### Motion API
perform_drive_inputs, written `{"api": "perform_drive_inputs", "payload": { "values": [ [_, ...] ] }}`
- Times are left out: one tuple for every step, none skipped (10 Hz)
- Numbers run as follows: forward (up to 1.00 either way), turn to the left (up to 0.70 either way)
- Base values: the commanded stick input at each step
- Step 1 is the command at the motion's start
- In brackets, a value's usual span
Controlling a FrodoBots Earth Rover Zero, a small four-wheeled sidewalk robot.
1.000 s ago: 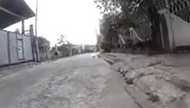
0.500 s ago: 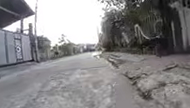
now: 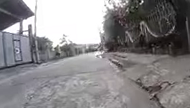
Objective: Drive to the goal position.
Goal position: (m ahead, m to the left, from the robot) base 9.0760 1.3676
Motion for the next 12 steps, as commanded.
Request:
{"api": "perform_drive_inputs", "payload": {
  "values": [
    [1.00,0.00],
    [1.00,0.00],
    [1.00,0.00],
    [1.00,0.00],
    [1.00,0.00],
    [1.00,0.00],
    [1.00,0.00],
    [1.00,0.00],
    [1.00,0.00],
    [1.00,0.00],
    [1.00,0.00],
    [1.00,0.00]
  ]
}}
